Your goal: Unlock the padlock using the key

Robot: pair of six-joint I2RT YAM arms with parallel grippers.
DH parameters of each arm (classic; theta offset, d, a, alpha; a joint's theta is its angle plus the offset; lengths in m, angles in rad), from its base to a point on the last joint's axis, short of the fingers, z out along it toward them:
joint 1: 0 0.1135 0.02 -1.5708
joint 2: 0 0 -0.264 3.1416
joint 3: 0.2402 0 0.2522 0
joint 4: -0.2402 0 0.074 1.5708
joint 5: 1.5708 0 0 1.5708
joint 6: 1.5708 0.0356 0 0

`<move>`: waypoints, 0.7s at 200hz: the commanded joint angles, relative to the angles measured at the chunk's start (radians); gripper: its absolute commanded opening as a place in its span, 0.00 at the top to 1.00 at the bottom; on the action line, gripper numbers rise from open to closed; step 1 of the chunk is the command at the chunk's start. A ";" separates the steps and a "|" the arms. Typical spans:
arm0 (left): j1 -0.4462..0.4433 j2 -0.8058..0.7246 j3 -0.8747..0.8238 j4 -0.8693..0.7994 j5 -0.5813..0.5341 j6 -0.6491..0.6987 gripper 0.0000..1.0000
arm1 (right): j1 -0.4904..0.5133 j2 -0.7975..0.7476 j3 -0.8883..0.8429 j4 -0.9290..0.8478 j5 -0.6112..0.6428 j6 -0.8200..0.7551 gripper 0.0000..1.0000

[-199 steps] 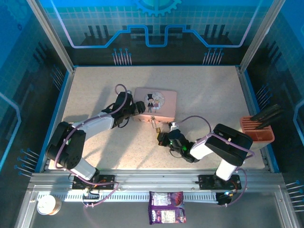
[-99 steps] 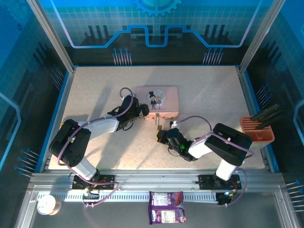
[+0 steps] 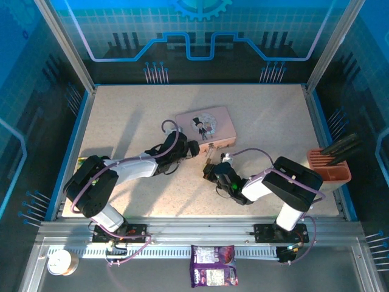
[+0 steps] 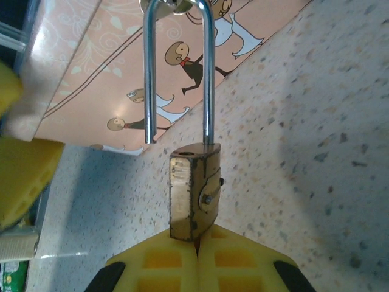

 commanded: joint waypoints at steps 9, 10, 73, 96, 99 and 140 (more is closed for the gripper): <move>-0.021 0.030 0.001 -0.081 0.024 -0.013 0.27 | -0.036 0.007 0.032 0.068 0.073 0.025 1.00; -0.021 0.030 0.002 -0.082 0.024 -0.012 0.27 | -0.037 0.007 0.032 0.069 0.073 0.025 1.00; -0.021 0.006 -0.016 -0.040 0.023 -0.021 0.27 | -0.097 0.055 0.021 0.140 0.048 0.044 1.00; -0.021 -0.058 -0.051 0.012 0.000 -0.026 0.22 | -0.118 0.055 0.005 0.169 0.038 0.011 1.00; -0.021 -0.067 -0.051 0.012 -0.007 -0.026 0.22 | -0.119 0.053 0.005 0.169 0.036 0.001 1.00; -0.005 -0.093 -0.012 0.023 -0.019 -0.026 0.14 | -0.139 -0.023 -0.040 0.132 0.023 -0.112 1.00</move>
